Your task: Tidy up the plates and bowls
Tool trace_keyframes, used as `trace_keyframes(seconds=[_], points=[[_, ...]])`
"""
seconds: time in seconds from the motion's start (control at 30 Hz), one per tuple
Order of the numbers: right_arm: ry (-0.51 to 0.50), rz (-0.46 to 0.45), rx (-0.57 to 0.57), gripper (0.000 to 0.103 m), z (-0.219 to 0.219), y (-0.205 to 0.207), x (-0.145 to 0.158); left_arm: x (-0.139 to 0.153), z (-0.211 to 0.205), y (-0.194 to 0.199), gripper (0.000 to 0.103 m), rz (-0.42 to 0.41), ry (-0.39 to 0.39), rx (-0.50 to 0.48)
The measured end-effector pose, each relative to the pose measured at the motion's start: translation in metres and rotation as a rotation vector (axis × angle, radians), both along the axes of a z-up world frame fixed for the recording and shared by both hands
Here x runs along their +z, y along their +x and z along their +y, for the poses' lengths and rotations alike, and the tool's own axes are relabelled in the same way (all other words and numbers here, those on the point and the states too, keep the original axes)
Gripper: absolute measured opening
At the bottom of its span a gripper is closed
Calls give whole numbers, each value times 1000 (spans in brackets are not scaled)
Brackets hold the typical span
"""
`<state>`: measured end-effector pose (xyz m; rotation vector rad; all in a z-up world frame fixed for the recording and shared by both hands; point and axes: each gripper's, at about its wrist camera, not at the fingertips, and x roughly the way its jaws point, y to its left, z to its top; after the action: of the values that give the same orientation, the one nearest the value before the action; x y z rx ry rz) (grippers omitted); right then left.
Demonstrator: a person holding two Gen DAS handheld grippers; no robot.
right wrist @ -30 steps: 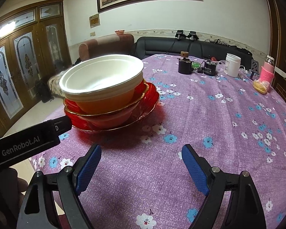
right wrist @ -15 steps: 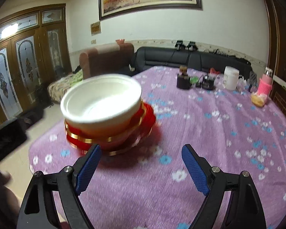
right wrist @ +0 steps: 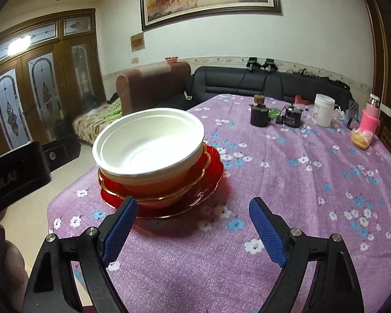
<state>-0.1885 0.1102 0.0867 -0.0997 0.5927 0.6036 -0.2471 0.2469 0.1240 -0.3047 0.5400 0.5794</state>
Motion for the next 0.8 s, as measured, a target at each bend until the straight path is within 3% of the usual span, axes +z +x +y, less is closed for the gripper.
trace_keyframes(seconds=[0.17, 0.33, 0.8], points=[[-9, 10, 18, 91, 2, -1, -5, -11, -3, 10, 103, 75, 6, -17], [-33, 1, 32, 91, 5, -3, -7, -22, -6, 20, 103, 119, -45, -73], [-100, 28, 61, 91, 22, 1, -17, -28, 4, 22, 103, 130, -64, -68]])
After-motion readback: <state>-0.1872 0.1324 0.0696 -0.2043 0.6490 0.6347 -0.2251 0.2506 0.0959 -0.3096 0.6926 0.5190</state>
